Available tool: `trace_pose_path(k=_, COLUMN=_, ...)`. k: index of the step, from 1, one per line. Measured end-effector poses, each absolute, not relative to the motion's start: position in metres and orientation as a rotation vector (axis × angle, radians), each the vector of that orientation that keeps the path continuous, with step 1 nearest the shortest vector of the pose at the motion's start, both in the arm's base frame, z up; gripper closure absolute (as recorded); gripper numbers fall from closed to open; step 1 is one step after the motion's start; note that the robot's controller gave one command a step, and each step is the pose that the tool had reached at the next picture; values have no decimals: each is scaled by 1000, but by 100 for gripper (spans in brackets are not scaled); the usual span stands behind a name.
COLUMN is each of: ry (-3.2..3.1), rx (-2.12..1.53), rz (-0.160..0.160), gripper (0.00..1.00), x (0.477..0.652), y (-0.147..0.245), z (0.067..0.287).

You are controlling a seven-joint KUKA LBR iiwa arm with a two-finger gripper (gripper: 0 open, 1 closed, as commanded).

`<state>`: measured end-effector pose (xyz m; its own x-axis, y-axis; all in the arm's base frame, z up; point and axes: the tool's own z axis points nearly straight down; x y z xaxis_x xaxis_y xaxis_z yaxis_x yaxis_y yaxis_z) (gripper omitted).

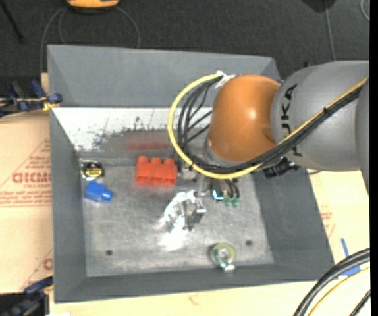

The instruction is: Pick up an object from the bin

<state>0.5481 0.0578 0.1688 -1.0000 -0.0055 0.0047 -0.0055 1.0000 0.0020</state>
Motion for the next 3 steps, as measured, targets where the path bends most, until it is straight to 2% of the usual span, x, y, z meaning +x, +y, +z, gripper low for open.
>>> trace_pose_path(k=1, ry=-3148, rx=124, rz=-5, gripper=0, x=556, y=50, z=138)
trace_pose_path(k=2, ry=-3134, rx=281, rz=-3, gripper=0, x=554, y=49, z=131)
trace_pose_path(k=3, ry=-3128, rx=378, rz=1, gripper=0, x=537, y=35, z=94)
